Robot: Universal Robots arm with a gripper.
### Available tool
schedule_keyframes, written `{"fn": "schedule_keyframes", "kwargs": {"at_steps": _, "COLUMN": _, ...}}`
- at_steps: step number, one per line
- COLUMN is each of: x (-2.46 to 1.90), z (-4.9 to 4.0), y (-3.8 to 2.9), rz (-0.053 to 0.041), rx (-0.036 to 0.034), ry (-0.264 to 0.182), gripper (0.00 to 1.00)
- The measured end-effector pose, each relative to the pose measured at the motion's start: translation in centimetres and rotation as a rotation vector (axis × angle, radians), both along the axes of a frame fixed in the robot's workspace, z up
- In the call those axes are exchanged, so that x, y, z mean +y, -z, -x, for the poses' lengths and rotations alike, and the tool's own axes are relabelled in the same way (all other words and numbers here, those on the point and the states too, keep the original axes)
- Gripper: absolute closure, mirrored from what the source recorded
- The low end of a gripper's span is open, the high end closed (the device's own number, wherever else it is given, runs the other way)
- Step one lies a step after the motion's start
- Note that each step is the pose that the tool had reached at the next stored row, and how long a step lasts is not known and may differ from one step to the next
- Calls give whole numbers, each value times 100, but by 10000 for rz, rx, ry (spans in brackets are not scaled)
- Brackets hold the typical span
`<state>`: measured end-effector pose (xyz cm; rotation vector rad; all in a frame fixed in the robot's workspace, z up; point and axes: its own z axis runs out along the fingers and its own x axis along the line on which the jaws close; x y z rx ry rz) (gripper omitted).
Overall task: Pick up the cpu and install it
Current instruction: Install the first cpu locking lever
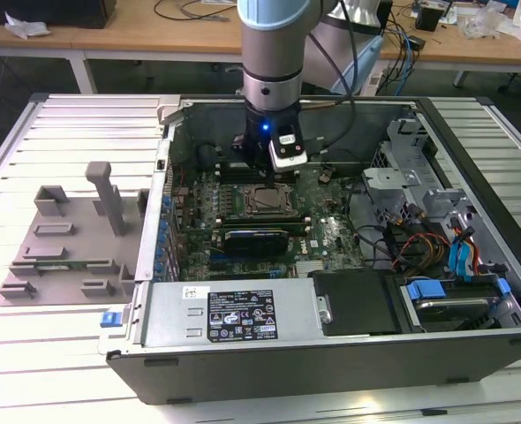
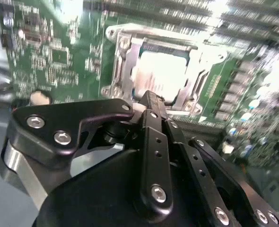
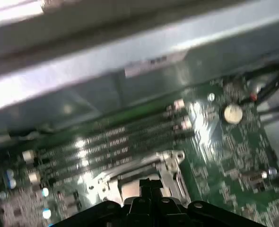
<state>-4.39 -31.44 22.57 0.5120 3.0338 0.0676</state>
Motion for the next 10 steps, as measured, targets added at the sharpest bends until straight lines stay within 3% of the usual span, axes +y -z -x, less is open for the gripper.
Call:
{"fn": "schedule_keyframes", "kwargs": {"at_steps": 2, "x": 0, "z": 0, "y": -1, "rz": 447, "rx": 99, "ry": 0, "gripper": 89}}
{"fn": "schedule_keyframes", "kwargs": {"at_steps": 3, "x": 0, "z": 0, "y": 0, "rz": 604, "rx": 122, "ry": 1, "gripper": 89}}
{"fn": "schedule_keyframes", "kwargs": {"at_steps": 6, "x": 0, "z": 0, "y": 0, "rz": 616, "rx": 121, "ry": -40, "gripper": 89}}
{"fn": "schedule_keyframes", "kwargs": {"at_steps": 10, "x": 0, "z": -1, "y": 5, "rz": 661, "rx": 75, "ry": -1668, "gripper": 89}}
